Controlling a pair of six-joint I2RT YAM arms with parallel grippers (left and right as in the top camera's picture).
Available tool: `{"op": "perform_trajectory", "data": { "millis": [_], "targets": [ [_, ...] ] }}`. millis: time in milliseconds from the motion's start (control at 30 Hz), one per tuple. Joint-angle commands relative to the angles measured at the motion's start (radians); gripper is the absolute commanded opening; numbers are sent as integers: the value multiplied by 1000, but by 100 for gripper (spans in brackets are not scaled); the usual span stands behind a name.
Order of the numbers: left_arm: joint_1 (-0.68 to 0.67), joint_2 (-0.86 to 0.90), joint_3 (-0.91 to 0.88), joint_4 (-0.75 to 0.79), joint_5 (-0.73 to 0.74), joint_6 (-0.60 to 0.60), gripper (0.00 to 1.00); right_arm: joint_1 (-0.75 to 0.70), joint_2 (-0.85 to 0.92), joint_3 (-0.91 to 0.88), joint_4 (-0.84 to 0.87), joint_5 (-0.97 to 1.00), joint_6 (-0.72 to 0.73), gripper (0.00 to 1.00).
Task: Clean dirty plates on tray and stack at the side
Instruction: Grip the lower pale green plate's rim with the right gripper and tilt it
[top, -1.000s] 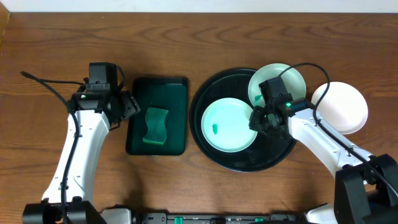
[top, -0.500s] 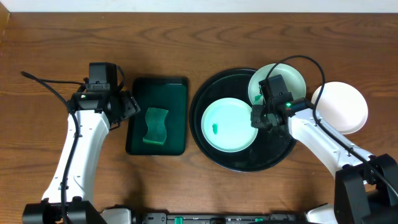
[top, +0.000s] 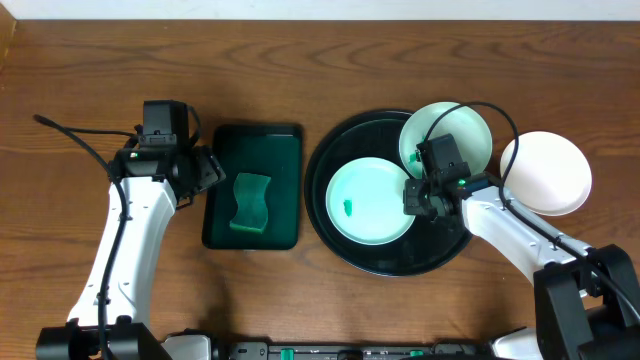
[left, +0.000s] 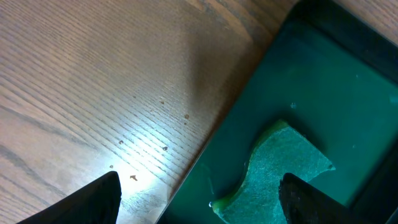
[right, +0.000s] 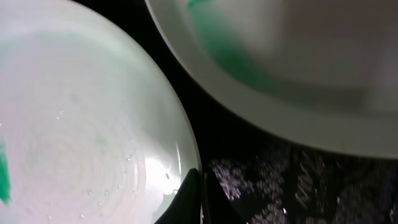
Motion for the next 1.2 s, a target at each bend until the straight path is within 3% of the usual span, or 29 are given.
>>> {"op": "perform_trajectory", "data": {
  "millis": [0, 367, 600, 1033, 1167],
  "targets": [
    [2, -2, 13, -3, -13, -1, 82, 3, -10, -6, 23, 20, -5, 1],
    [2, -2, 13, -3, -13, -1, 82, 3, -10, -6, 21, 58, -5, 2],
    [2, -2, 13, -3, -13, -1, 82, 3, -10, -9, 10, 37, -5, 23],
    [2, -2, 13, -3, -13, -1, 82, 3, -10, -32, 14, 37, -5, 9],
    [2, -2, 13, -3, -13, -1, 82, 3, -10, -32, 14, 37, -5, 9]
  ]
}}
